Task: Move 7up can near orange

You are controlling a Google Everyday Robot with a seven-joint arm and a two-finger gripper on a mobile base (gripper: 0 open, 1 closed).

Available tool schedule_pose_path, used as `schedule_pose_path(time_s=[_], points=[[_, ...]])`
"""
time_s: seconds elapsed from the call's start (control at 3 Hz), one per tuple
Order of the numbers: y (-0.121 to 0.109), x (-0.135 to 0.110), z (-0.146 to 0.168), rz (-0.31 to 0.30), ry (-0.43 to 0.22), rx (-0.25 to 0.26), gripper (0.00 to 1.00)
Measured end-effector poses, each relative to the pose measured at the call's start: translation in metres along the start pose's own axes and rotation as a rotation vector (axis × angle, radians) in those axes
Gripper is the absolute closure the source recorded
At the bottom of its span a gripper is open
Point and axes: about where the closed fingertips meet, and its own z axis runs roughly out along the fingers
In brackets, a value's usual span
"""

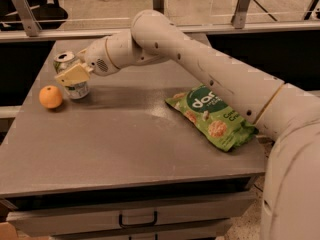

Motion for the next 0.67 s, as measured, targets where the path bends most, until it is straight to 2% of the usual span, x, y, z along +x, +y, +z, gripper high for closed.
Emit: schedule_pose_path(time_s=[0.33, 0.67], points=[[0.0019, 0.0024, -0.0024, -0.013, -0.001, -0.005, 0.14], [0.0040, 0.0043, -0.0022, -0.013, -0.006, -0.011, 0.00]])
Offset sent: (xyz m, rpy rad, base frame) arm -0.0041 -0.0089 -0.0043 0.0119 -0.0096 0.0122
